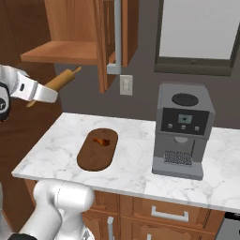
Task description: Open the cabinet, retrieve the rolling pin, and place it next to the meat on the cutting board to prepare for tenderizing.
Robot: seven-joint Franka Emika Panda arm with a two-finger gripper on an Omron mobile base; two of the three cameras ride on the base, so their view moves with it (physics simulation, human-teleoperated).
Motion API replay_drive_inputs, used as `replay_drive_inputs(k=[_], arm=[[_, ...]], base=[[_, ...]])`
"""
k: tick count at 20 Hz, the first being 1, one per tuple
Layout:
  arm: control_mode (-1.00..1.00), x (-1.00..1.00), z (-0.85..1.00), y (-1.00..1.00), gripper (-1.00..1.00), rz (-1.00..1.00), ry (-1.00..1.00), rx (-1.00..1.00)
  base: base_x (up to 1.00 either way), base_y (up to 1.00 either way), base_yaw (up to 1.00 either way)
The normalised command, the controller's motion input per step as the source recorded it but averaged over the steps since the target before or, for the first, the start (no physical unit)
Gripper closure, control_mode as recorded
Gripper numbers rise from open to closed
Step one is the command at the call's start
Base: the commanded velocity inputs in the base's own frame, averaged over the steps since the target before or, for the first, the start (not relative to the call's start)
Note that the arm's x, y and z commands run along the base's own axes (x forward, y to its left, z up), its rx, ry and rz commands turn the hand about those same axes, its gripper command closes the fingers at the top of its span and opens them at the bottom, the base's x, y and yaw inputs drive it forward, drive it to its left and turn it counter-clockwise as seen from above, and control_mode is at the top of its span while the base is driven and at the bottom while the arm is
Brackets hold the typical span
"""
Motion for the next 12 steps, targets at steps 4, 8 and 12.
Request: replay_drive_inputs(k=[4, 8, 12], arm=[[-1.00, -0.24, -0.55, -0.03, 1.00, 0.00, 0.00, 0.00], [-1.00, -0.14, -0.55, -0.04, 1.00, 0.00, 0.01, 0.00], [-1.00, -0.04, -0.42, -0.01, 1.00, 0.00, 0.00, 0.00]], base=[[0.00, 0.00, 0.00], [0.00, 0.00, 0.00], [0.00, 0.00, 0.00]])
